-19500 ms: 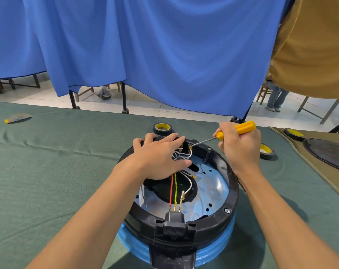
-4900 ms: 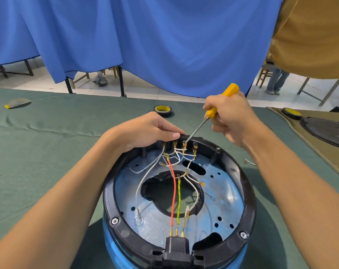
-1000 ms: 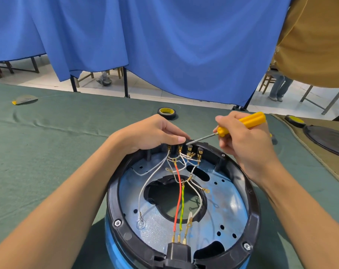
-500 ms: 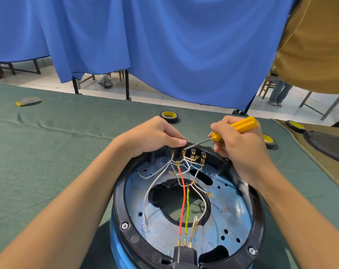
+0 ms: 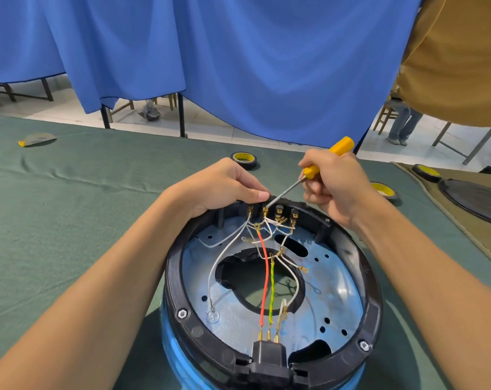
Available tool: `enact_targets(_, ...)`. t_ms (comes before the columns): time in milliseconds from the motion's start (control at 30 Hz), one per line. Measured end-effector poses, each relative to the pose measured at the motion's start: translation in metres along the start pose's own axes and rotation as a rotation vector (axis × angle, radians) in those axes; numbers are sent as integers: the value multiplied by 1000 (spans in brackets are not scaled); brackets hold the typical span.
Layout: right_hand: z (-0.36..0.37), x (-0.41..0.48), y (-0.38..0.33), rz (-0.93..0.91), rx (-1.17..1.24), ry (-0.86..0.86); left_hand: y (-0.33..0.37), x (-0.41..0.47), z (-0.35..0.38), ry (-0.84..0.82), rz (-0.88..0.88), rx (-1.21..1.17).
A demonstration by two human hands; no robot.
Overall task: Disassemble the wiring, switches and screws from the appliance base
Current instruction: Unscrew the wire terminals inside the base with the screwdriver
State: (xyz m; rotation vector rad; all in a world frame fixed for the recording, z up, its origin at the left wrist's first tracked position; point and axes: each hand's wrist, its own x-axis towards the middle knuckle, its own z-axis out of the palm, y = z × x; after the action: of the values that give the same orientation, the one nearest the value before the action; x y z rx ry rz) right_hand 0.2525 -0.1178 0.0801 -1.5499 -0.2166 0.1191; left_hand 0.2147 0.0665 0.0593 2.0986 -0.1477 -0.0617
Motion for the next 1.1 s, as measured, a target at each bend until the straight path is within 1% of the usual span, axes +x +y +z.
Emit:
enact_targets(67,1,3,3,71,69,-7,0,0,0,-3,-1,6)
enact_targets(133,-1,3,5,81,108,-2,1,0,0,-9,-4,11)
enact_targets(233,-2,1,6,31,115,14,0,0,0,-10,-5,11)
enact_targets(300,-3,-3,6,-38,86,22,1,0,0,-6,-5,11)
enact_targets(400,-5,-14,5,-188,-11,41,0,0,1,3,-1,14)
enact_targets(533,-15,-37,-7,-331,-135,-36,-1,2,2,0,29,21)
enact_targets(633,-25,-53,-24,-478,-386,-75,-2,2,2,-1,56,17)
enact_targets(700,-26,-62,-40,-590,-488,-139,-2,2,3,-1,61,28)
enact_targets(767,-23,-68,-52,-662,-598,-200,-1,1,1,-7,69,51)
enact_targets(833,-14,-66,-53,-649,-828,-285,3,-2,-2,-39,81,113)
enact_targets(933,3,-60,-33,-485,-1129,-468,10,-10,-8,-111,105,259)
enact_targets(1000,11,-56,-17,-412,-1257,-526,10,-14,-9,-91,98,280)
enact_targets(1100,15,-50,-3,-355,-1341,-528,5,-20,-6,-20,99,277)
